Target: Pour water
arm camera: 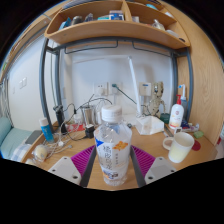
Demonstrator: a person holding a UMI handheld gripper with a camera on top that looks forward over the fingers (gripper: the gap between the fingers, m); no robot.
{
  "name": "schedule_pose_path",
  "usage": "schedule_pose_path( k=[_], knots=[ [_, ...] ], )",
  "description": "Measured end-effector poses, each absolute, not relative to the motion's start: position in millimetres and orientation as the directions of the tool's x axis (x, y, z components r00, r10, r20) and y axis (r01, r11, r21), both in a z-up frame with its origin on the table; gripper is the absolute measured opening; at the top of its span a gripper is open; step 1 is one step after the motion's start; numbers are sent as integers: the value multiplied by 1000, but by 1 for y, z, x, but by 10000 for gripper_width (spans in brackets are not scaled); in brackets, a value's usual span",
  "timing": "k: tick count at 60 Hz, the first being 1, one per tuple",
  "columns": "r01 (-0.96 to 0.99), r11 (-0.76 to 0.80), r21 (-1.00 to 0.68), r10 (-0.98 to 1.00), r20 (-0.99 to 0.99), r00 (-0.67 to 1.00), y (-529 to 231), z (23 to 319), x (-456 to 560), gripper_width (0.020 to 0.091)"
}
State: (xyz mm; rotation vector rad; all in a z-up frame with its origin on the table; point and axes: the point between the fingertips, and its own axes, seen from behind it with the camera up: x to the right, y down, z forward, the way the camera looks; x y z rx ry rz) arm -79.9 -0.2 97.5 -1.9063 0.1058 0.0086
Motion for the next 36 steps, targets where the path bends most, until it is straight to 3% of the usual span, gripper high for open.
schedule_pose_path(
  k=[5, 25, 36],
  knots=[
    [-79, -305, -949, -79, -57, 995, 6, 98, -78, 565],
    [-72, -241, -968, -82, -54, 995, 12, 100, -78, 383],
    [-112, -259, -959, -48, -103, 993, 17, 99, -85, 372]
  ],
)
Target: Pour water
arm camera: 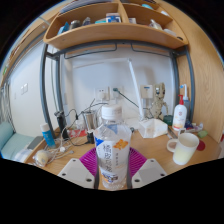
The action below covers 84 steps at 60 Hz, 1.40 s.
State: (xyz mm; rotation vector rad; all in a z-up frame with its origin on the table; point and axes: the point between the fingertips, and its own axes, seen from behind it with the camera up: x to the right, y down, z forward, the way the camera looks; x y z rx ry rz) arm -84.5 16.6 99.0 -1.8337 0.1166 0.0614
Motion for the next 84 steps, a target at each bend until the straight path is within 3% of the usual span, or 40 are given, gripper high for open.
schedule_pose_path(
  k=[12, 21, 32, 46, 62, 75, 84],
  knots=[
    [-494, -296, -818, -69, -498, 865, 20, 112, -65, 373],
    [-774, -268, -573, -141, -772, 620, 26, 128, -26, 373],
    [-948, -217, -232, -206, -939, 276, 32, 138, 17, 372],
    [-974, -150, 170, -248, -960, -129, 37, 146, 41, 379],
    [-880, -89, 467, -292, -857, -425, 39, 149, 47, 381],
    [-848, -81, 523, -324, -819, -474, 36, 142, 46, 378],
    [-892, -122, 436, -328, -866, -378, 36, 150, 44, 380]
  ],
)
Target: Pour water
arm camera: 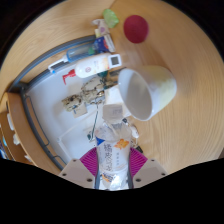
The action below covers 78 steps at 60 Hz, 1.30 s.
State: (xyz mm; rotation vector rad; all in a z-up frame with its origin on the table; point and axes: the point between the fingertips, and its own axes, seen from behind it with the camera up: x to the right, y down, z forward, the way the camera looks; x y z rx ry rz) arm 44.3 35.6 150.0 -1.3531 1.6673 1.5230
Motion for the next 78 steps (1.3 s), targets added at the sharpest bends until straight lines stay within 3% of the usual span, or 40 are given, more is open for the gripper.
schedule_pose_path(
  k=[7, 17, 25, 31, 37, 41, 68, 78],
  knots=[
    [-958, -189, 216, -270, -949, -161, 38, 180, 50, 379],
    [-926, -236, -295, -159, -928, 336, 38, 240, 95, 393],
    [-673, -269, -689, -181, -650, 738, 34, 239, 148, 393],
    [-387, -281, -878, -237, -327, 915, 30, 230, 202, 396],
    [-174, -311, -934, -320, -69, 945, 24, 213, 255, 392],
    [-122, -324, -938, -353, 1, 935, 21, 202, 278, 421],
    [-191, -325, -926, -420, -40, 907, 31, 95, 327, 433],
    [-165, -271, -948, -422, -37, 906, 28, 94, 327, 484]
  ],
)
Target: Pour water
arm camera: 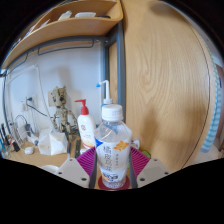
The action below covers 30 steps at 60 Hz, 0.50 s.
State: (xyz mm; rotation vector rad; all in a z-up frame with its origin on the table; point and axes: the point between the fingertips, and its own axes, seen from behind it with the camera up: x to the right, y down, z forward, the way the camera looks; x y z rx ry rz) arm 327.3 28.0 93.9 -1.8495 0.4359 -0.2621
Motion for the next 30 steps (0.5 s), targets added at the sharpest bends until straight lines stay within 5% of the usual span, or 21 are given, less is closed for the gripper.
schedule_pose_path(
  k=[9, 18, 30],
  knots=[
    [-172, -289, -942, -432, -32, 901, 21, 90, 326, 546],
    [-113, -444, -889, -402, 85, 912, -2, 68, 319, 720],
    [-149, -623, -768, -318, 74, 945, -81, 53, 284, 723]
  ],
)
